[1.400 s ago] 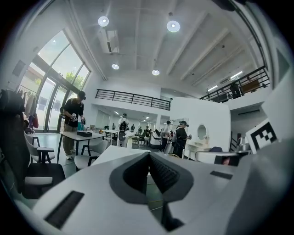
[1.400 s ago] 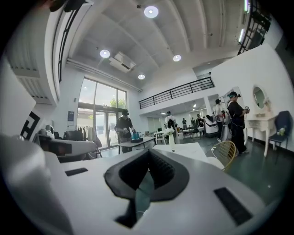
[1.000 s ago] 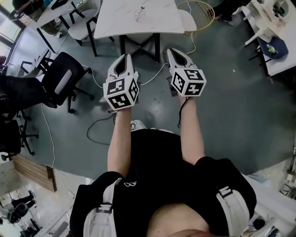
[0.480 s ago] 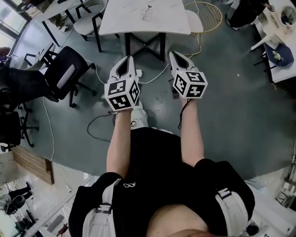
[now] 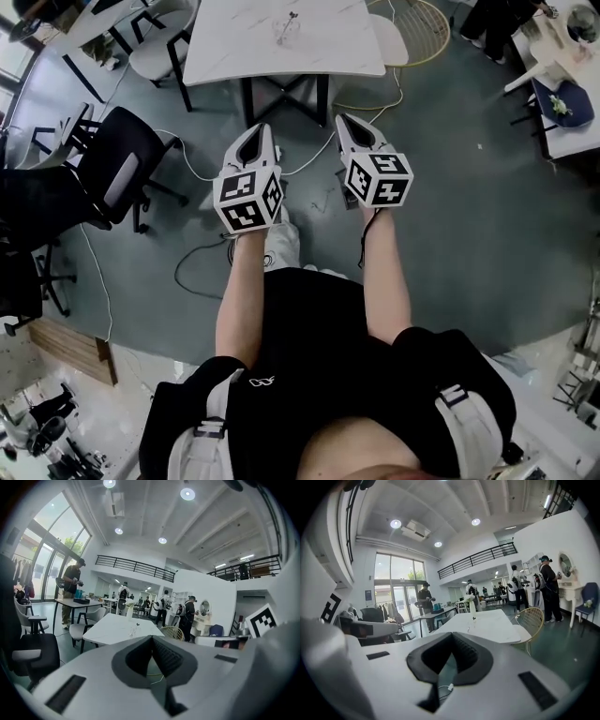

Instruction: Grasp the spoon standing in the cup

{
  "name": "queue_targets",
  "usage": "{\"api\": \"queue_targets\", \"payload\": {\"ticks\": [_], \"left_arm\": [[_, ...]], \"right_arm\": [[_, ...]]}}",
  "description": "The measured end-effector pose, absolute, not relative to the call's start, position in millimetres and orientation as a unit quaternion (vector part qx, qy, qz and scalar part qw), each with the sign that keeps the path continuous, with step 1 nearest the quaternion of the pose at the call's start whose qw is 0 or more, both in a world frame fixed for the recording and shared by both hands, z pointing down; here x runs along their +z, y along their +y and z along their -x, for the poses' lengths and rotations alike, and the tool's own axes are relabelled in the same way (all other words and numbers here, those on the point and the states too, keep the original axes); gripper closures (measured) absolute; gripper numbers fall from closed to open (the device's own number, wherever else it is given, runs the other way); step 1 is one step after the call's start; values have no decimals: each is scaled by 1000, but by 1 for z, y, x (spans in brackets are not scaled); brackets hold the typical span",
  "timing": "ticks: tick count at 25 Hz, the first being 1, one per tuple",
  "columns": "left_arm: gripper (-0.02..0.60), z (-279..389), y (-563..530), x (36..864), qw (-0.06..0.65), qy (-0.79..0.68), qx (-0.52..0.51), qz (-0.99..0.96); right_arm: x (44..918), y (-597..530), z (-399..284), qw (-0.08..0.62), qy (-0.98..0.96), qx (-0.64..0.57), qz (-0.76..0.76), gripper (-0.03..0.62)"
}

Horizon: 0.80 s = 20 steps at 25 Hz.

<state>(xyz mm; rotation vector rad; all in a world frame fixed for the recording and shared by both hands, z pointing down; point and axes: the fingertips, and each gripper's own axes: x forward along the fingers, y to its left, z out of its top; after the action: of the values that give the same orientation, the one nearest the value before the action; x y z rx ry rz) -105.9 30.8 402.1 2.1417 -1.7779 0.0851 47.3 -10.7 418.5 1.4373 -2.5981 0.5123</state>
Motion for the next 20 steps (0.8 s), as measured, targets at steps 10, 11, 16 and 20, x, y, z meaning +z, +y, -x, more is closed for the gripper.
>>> {"api": "queue_targets", "payload": {"ticks": [10,11,16,20], "left_arm": [[566,112,-68,448,208,-594,82,-773],[566,114,-78,451,212,-591,84,-774],[566,126,-122,461,223,-581,83,-779],[566,149,-157,459,232,-584,67,-775]], "right_arm": [[464,-90,-29,72,-839,220,-492,585],[465,-98,-27,71,-838,221,-494,586],[474,-138,-17,76,-829,229,-504,585],[467,-169,0,79,-829,222,-507,585]]}}
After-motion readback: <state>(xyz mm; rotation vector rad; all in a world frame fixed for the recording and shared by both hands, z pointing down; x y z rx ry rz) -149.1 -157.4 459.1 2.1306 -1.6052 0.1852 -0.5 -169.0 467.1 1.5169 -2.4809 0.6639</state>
